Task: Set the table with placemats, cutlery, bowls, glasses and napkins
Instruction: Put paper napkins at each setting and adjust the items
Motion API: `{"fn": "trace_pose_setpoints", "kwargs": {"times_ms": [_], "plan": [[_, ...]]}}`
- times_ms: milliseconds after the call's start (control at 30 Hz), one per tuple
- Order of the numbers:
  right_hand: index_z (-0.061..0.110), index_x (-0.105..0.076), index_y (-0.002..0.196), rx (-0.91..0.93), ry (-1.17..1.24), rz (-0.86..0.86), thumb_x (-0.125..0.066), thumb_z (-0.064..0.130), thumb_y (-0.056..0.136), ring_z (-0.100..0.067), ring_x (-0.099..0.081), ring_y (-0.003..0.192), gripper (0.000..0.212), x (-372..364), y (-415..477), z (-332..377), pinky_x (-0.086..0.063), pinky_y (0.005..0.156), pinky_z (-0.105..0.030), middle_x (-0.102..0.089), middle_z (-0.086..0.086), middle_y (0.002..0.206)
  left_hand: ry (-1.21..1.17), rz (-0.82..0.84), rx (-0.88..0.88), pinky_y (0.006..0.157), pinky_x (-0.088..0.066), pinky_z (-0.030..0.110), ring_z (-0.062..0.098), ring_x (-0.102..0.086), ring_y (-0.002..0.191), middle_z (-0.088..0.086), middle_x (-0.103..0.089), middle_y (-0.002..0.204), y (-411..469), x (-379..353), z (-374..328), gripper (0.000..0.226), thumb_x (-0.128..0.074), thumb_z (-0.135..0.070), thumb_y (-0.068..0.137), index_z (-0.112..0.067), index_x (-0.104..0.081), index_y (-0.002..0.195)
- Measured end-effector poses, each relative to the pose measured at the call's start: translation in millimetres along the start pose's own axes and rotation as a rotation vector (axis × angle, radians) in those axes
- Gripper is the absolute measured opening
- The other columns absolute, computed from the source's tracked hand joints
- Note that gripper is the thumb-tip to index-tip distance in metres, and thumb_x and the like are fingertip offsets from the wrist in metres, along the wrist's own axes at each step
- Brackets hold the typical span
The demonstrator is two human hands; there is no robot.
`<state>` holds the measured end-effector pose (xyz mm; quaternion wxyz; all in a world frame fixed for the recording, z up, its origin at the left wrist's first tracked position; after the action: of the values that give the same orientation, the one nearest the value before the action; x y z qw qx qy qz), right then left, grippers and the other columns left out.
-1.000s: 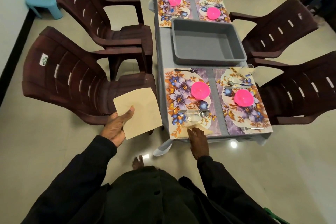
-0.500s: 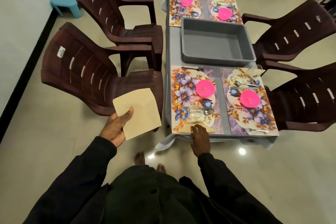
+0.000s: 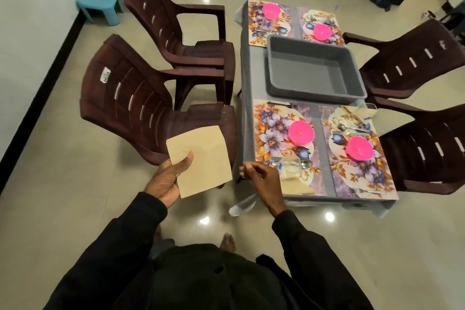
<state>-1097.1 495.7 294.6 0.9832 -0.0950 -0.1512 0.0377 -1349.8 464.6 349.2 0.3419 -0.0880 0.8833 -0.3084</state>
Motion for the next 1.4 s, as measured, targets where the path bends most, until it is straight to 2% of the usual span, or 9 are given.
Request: {"fn": "trace_pose_setpoints", "kwargs": {"times_ms": [167, 267, 400, 700, 833, 967, 1100, 1233, 1400], "plan": [[0.017, -0.075, 0.111, -0.088, 0.143, 0.272, -0.060, 0.044, 0.096, -0.027, -0.073, 0.086, 0.035, -109, 25, 81, -0.059, 0.063, -0.026, -0.077, -0.007, 0.097, 0.040, 0.039, -0.006, 0.089, -0.059, 0.039, 0.029, -0.064, 0.123, 0.013, -0.067, 0.133, 3, 65, -57, 0.048, -0.071, -0.017, 0.091, -0.012, -0.059, 0.137], [0.008, -0.071, 0.115, -0.055, 0.198, 0.222, -0.077, 0.025, 0.087, -0.020, -0.075, 0.094, 0.033, -171, 41, 114, -0.061, 0.073, -0.026, -0.077, -0.003, 0.105, 0.050, 0.053, -0.021, 0.099, -0.053, 0.046, 0.033, -0.062, 0.126, 0.015, -0.066, 0.134, 1, 112, -101, 0.079, -0.094, -0.026, 0.067, -0.010, -0.060, 0.137], [0.007, -0.074, 0.107, 0.018, 0.108, 0.218, -0.082, 0.020, 0.084, -0.021, -0.075, 0.093, 0.028, -249, 59, 152, -0.062, 0.079, -0.032, -0.078, -0.002, 0.101, 0.033, 0.027, -0.071, 0.091, -0.057, 0.041, 0.032, -0.063, 0.124, 0.016, -0.068, 0.132, -3, 177, -155, 0.044, -0.068, -0.008, 0.093, -0.008, -0.060, 0.136], [0.004, -0.072, 0.107, 0.095, 0.122, 0.401, -0.065, 0.003, 0.096, -0.004, -0.073, 0.075, 0.013, -397, 83, 227, -0.053, 0.060, -0.015, -0.078, 0.010, 0.086, -0.089, -0.100, -0.213, 0.109, -0.046, 0.049, 0.034, -0.062, 0.126, 0.017, -0.066, 0.133, -13, 293, -246, 0.042, -0.066, -0.005, 0.094, -0.005, -0.060, 0.135], [0.007, -0.070, 0.118, 0.179, 0.073, 0.454, -0.068, 0.013, 0.096, -0.018, -0.075, 0.095, 0.023, -453, 111, 248, -0.059, 0.073, -0.024, -0.078, 0.001, 0.105, -0.144, -0.169, -0.263, 0.107, -0.047, 0.048, 0.033, -0.064, 0.123, 0.015, -0.068, 0.131, -14, 326, -287, 0.041, -0.066, -0.011, 0.095, -0.008, -0.061, 0.135], [0.002, -0.072, 0.110, 0.167, 0.056, 0.473, -0.069, 0.011, 0.095, -0.014, -0.074, 0.086, 0.018, -503, 150, 262, -0.058, 0.071, -0.024, -0.078, -0.005, 0.100, -0.151, -0.252, -0.306, 0.099, -0.052, 0.044, 0.031, -0.067, 0.118, 0.014, -0.071, 0.127, -3, 354, -335, 0.040, -0.069, -0.019, 0.094, -0.010, -0.064, 0.132], [0.008, -0.073, 0.105, 0.167, 0.047, 0.432, -0.073, 0.018, 0.093, -0.023, -0.074, 0.086, 0.015, -549, 194, 279, -0.063, 0.076, -0.040, -0.077, -0.005, 0.094, -0.103, -0.311, -0.333, 0.089, -0.056, 0.040, 0.029, -0.070, 0.111, 0.012, -0.073, 0.122, 23, 379, -389, 0.037, -0.070, -0.020, 0.092, -0.011, -0.067, 0.128], [0.010, -0.074, 0.104, 0.178, 0.097, 0.473, -0.074, 0.016, 0.092, -0.037, -0.069, 0.086, 0.014, -593, 253, 305, -0.058, 0.083, -0.052, -0.074, -0.017, 0.099, -0.080, -0.350, -0.360, 0.096, -0.055, 0.046, 0.033, -0.069, 0.111, 0.014, -0.073, 0.121, 64, 404, -447, 0.034, -0.072, -0.017, 0.090, -0.010, -0.070, 0.123], [0.011, -0.068, 0.120, 0.168, 0.123, 0.664, -0.075, 0.009, 0.089, -0.021, -0.073, 0.103, 0.032, -636, 320, 347, -0.061, 0.086, -0.033, -0.076, 0.001, 0.113, -0.015, -0.317, -0.318, 0.103, -0.051, 0.052, 0.037, -0.066, 0.117, 0.016, -0.072, 0.123, 122, 419, -523, 0.037, -0.070, -0.015, 0.093, -0.007, -0.066, 0.129]]}}
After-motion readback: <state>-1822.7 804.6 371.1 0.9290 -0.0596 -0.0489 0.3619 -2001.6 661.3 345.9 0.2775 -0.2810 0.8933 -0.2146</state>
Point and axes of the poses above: each hand's wrist, its own y-axis towards the middle knuckle, its own x-axis out of the back of the hand, z = x × y, the point moved 3 cm from there along y, towards the middle knuckle
